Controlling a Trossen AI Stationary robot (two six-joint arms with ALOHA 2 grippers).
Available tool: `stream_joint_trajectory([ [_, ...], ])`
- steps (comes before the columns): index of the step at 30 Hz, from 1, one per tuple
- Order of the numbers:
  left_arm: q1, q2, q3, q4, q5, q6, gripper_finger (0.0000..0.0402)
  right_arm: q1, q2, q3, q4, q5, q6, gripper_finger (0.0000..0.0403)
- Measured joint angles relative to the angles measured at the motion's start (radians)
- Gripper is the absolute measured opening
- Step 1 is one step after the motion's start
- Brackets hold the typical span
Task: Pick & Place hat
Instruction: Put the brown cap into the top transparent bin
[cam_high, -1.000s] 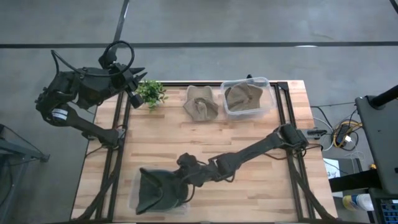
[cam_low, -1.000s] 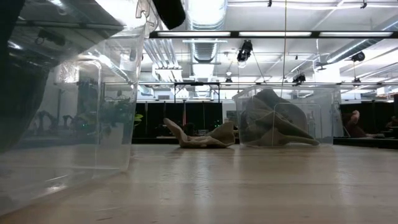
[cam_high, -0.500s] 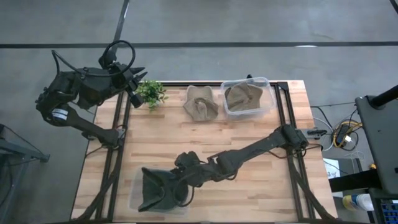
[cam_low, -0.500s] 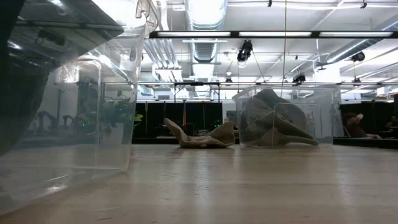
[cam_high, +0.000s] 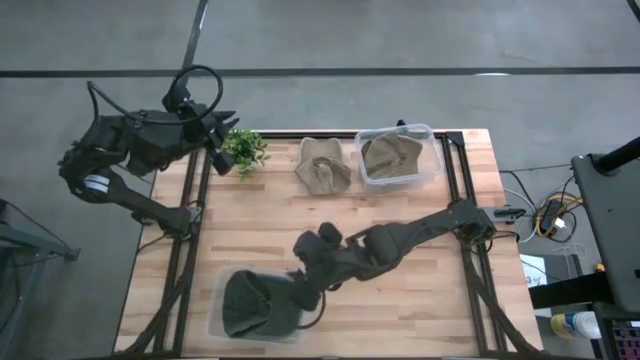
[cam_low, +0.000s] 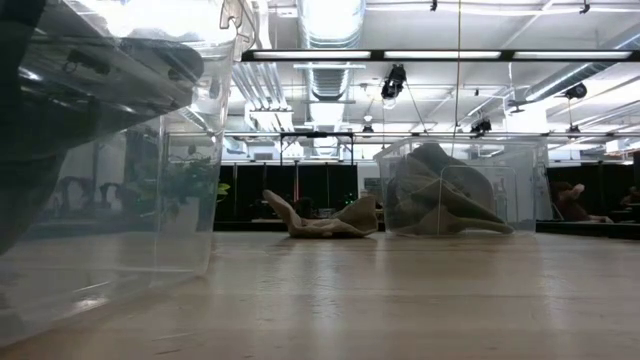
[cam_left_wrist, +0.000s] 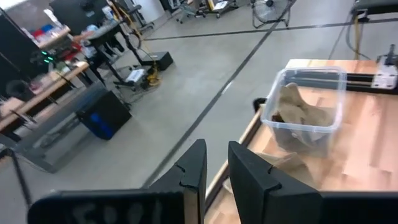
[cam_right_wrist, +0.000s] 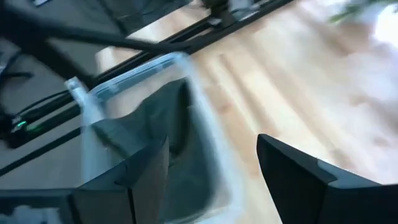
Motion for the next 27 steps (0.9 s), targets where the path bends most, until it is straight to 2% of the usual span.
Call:
stream_joint_trajectory([
  [5,0.001,0.002,-0.016,-0.001,0.083,-0.079,0.006,-0.032,-0.078,-0.015,-0.099,0.061,-0.003,0.0234],
  [8,0.001,0.002,-0.031,-0.002,0.134,-0.121,0.006,-0.048,-0.116,-0.015,-0.157,0.064,0.007,0.023],
  [14,0.014,0.014,-0.06,0.003,0.177,-0.279,0.006,-0.07,-0.199,-0.016,-0.171,0.12,-0.027,0.0226],
  [18,0.06,0.028,-0.067,0.012,0.322,-0.391,0.006,-0.08,-0.254,-0.016,-0.179,0.139,-0.035,0.0228],
  [22,0.129,0.045,-0.093,0.057,0.482,-0.392,0.006,-0.085,-0.297,-0.017,-0.179,0.147,-0.049,0.0228],
  [27,0.283,0.076,-0.124,0.064,0.667,-0.386,0.006,-0.084,-0.347,-0.016,-0.18,0.197,-0.082,0.0226],
])
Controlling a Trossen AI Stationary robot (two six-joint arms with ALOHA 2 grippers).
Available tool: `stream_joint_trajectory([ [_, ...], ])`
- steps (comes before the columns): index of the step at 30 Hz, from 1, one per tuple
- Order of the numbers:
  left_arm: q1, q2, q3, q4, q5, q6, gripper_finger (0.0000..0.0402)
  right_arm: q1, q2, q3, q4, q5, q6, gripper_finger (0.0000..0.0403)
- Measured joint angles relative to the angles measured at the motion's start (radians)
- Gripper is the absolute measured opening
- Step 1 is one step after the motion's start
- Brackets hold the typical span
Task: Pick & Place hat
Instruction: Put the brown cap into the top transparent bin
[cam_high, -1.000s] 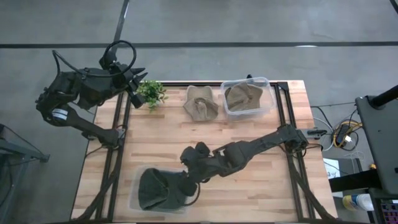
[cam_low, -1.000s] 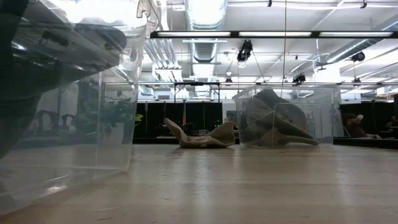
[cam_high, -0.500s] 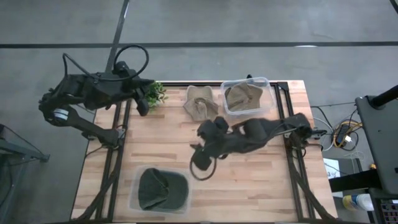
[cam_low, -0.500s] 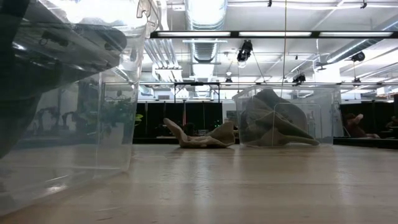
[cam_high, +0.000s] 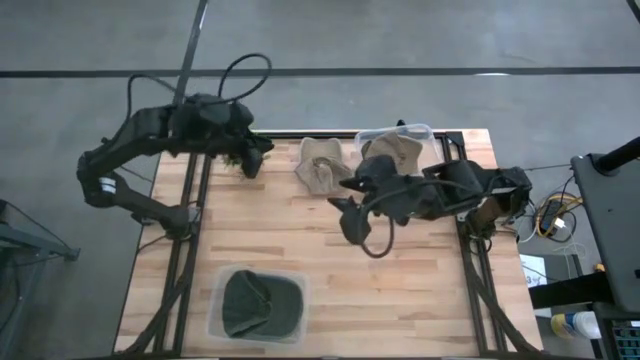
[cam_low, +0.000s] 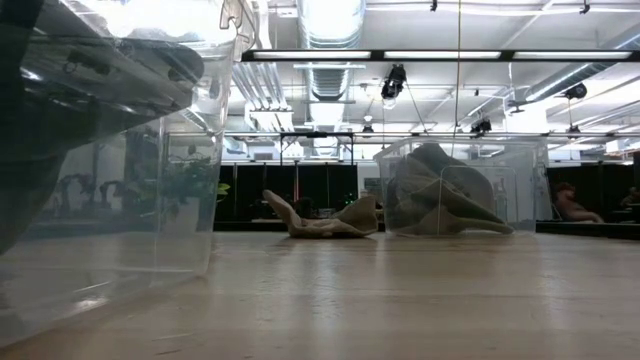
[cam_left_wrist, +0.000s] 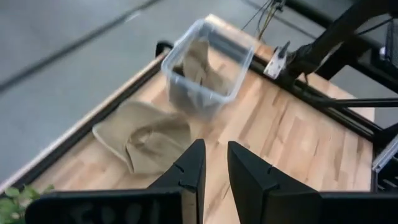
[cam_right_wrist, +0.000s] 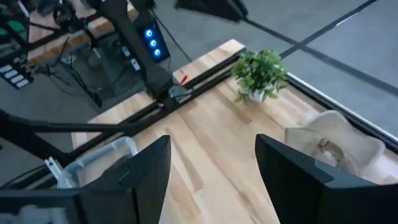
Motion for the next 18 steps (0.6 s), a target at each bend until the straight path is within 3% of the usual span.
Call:
stream_joint_trajectory([
  [3,0.103,0.024,-0.028,0.001,0.141,0.02,0.006,0.0,-0.014,0.0,-0.009,0.021,-0.001,0.0226],
  [7,0.242,0.063,-0.091,0.034,0.436,0.038,0.006,0.0,-0.031,0.0,-0.018,0.03,-0.001,0.0226],
  [9,0.297,0.082,-0.13,0.077,0.531,0.039,0.006,0.0,-0.035,0.0,-0.019,0.045,-0.001,0.0226],
  [14,0.415,0.125,-0.207,0.182,0.473,0.057,0.006,-0.011,-0.036,0.0,-0.025,0.047,-0.001,0.0226],
  [18,0.49,0.199,-0.225,0.15,0.476,0.122,0.006,-0.028,-0.042,-0.001,-0.058,0.047,0.016,0.0226],
])
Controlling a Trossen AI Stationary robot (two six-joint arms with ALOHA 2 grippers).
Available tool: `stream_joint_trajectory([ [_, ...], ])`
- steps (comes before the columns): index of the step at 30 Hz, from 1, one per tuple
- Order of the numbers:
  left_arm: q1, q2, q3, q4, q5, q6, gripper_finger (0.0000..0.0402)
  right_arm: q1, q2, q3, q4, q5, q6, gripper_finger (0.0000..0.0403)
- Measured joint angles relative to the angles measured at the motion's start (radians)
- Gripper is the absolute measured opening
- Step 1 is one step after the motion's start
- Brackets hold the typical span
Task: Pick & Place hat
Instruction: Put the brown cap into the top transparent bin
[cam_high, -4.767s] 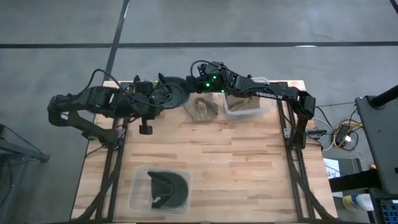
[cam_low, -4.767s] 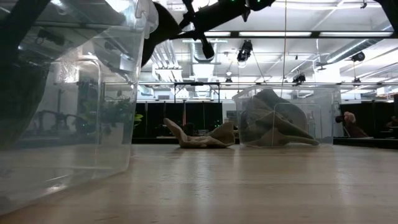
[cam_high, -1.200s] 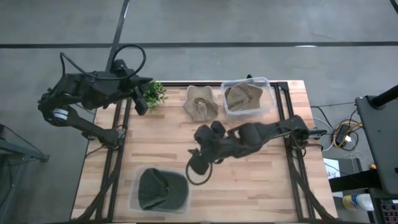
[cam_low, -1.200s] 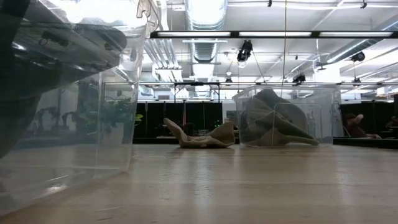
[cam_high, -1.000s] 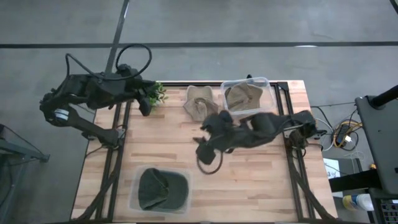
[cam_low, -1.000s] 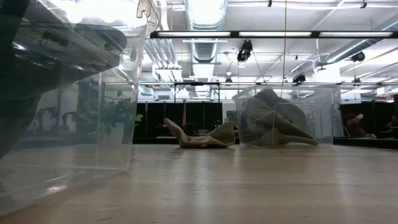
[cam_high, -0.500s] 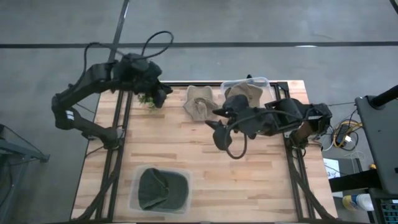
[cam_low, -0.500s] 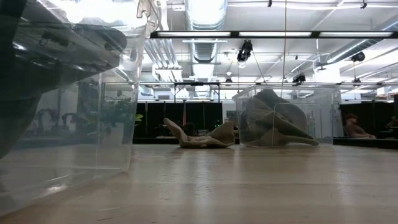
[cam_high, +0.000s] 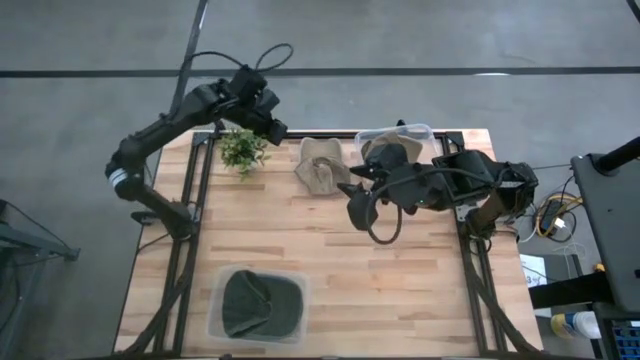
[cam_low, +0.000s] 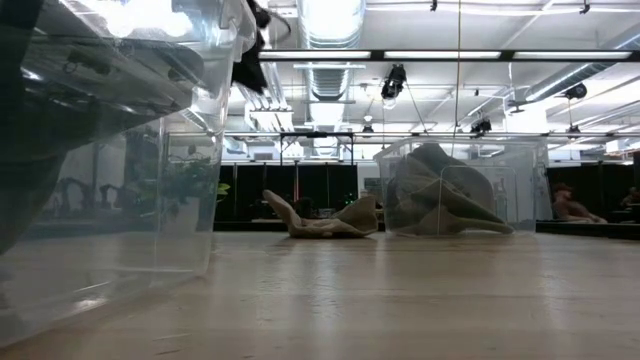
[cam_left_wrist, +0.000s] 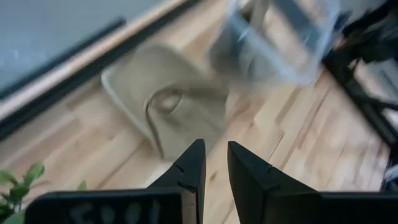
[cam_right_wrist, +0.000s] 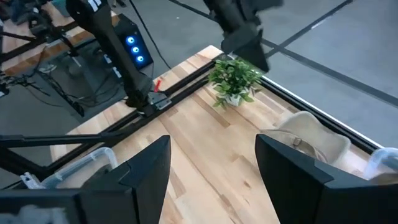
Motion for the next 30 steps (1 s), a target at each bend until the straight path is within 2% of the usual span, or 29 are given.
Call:
stream_joint_trajectory([
  [3,0.028,0.055,-0.012,-0.025,0.041,0.013,0.006,-0.012,-0.007,0.0,-0.027,0.0,0.011,0.0226],
  [8,0.037,0.146,-0.018,0.0,0.048,0.036,0.0062,-0.035,-0.026,0.0,-0.084,0.0,-0.025,0.0226],
  [12,0.036,0.198,-0.005,0.004,-0.083,0.018,0.0063,-0.051,-0.049,0.001,-0.133,-0.001,-0.062,0.0226],
  [17,0.036,0.223,-0.006,-0.012,-0.086,-0.08,0.007,-0.051,-0.089,0.002,-0.213,-0.002,-0.122,0.0226],
  [21,0.031,0.222,-0.006,0.004,-0.072,-0.115,0.01,-0.051,-0.121,0.002,-0.278,-0.004,-0.144,0.0226],
  [27,0.026,0.218,-0.005,0.039,-0.096,-0.186,0.0175,-0.05,-0.168,0.002,-0.359,-0.005,-0.158,0.0226],
  [30,0.025,0.228,-0.005,0.099,-0.125,-0.278,0.0205,-0.05,-0.184,0.002,-0.356,-0.004,-0.188,0.0226],
])
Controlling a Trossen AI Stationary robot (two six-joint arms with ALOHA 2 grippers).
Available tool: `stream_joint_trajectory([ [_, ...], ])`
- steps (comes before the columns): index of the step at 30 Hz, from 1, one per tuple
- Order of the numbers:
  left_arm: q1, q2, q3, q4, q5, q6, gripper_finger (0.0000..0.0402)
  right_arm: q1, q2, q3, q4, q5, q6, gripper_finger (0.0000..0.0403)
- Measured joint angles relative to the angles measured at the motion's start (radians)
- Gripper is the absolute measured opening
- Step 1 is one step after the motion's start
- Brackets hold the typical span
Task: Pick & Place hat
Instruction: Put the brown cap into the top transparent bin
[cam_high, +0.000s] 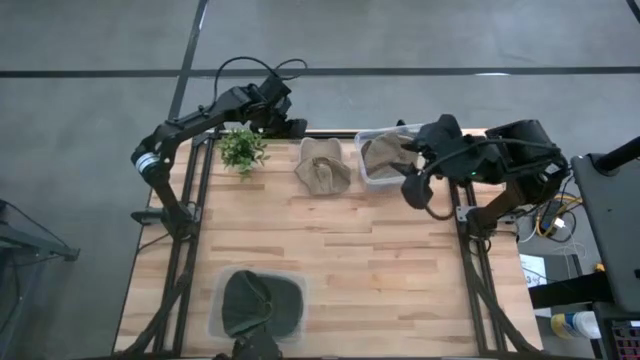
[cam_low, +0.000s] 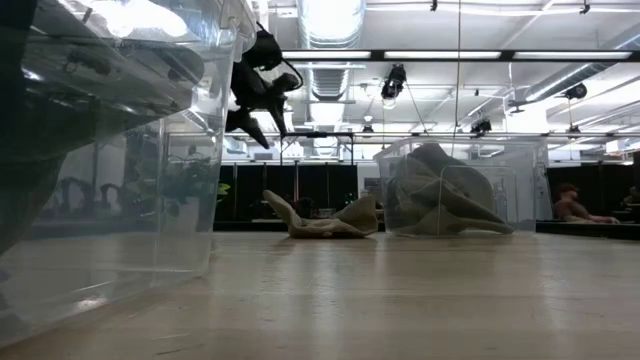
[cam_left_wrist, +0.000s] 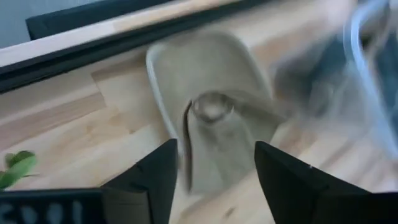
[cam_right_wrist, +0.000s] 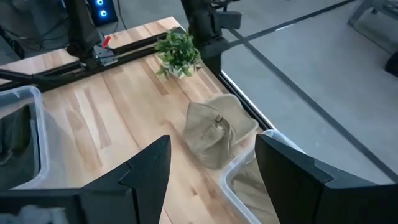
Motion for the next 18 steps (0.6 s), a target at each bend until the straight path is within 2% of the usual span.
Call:
stream_joint_trajectory([
  [2,0.001,0.017,0.0,0.037,0.006,-0.079,0.0214,-0.007,-0.007,0.0,0.002,0.0,-0.009,0.0226],
  [9,-0.007,0.11,0.0,0.066,0.082,-0.165,0.0215,-0.046,-0.009,0.0,0.006,0.008,-0.009,0.0226],
  [12,-0.013,0.123,-0.001,0.066,0.072,-0.187,0.0216,-0.051,-0.004,-0.001,0.007,0.012,-0.011,0.0226],
  [14,-0.015,0.124,0.0,0.07,0.03,-0.196,0.0216,-0.051,-0.004,-0.002,0.007,0.029,-0.017,0.0226],
  [18,-0.019,0.127,0.0,0.065,0.038,-0.245,0.0216,-0.051,-0.004,-0.003,0.006,0.054,-0.022,0.0226],
])
